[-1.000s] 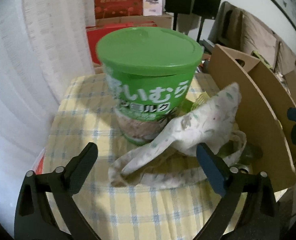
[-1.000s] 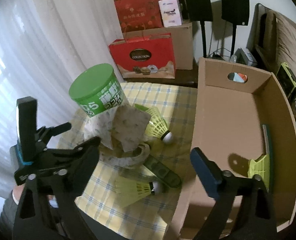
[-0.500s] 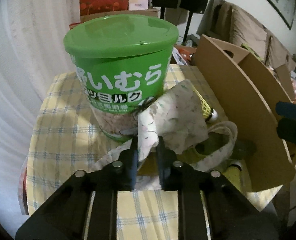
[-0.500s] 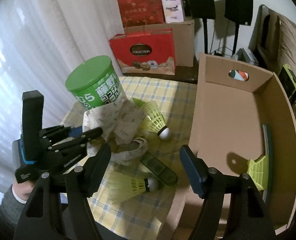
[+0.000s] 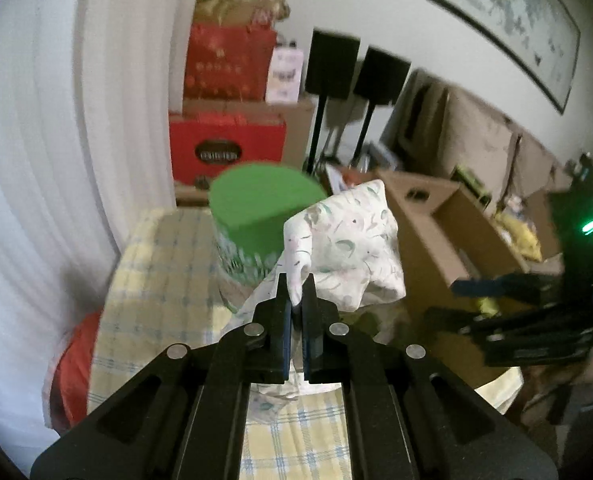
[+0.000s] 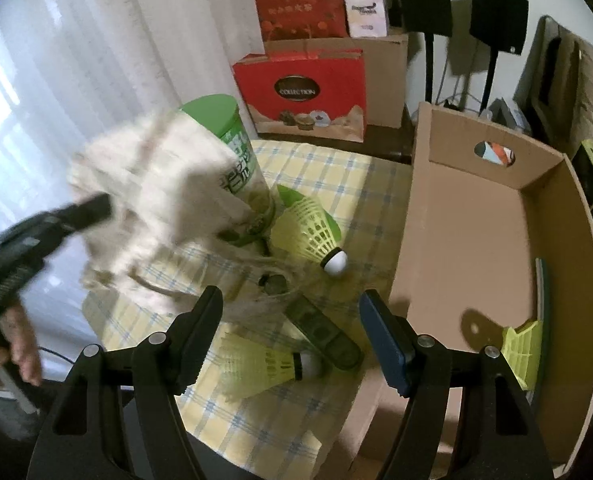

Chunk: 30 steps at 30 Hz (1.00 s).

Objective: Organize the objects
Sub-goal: 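Grasp the floral tote bag with the left tool and lift it, then hold the tote bag up with the left tool while the right tool grasps the dark phone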

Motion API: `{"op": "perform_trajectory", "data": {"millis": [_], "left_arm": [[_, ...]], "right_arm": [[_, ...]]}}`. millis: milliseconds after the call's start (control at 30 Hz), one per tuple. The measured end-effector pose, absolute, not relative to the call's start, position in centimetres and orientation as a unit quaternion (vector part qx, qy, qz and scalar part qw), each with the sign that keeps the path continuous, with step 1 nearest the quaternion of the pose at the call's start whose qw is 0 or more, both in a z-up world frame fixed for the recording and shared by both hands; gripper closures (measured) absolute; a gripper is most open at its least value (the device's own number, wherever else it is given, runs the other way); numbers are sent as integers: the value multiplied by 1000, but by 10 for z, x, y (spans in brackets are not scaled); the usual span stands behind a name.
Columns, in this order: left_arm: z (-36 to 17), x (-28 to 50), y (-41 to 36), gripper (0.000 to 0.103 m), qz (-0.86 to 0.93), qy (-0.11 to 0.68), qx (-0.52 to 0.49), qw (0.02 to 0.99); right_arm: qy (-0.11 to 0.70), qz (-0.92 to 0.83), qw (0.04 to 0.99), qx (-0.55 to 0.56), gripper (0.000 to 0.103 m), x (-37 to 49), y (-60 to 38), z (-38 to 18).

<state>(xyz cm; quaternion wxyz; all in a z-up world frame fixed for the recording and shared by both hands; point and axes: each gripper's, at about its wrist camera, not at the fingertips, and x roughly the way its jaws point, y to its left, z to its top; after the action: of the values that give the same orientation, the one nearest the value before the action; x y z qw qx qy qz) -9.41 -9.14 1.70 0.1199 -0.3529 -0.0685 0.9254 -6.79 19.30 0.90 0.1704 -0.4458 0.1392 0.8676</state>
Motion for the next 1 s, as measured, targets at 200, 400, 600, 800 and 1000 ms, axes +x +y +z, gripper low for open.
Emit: {"op": "perform_trajectory", "data": {"millis": [200,400,600,800,1000], "left_arm": [[59,-83,-113,99,937,-97,-313,119],[71,-81,-134,99,940,-114,-305,99],[62,-75,-145,99,936,-123,-317,88],[52,-74,-149,99,932,-126,-327,88],[47,-75,-150,99,930,-130,-332,92]], "right_arm": [[132,865,174,-451,31,-74,188,10],[128,857,179,-467,41,-87,187,5],[143,845,181,-483,52,-112,191,-5],[138,836,182,-499,56,-128,193,-17],[129,826,181,-518,56,-142,193,-32]]}}
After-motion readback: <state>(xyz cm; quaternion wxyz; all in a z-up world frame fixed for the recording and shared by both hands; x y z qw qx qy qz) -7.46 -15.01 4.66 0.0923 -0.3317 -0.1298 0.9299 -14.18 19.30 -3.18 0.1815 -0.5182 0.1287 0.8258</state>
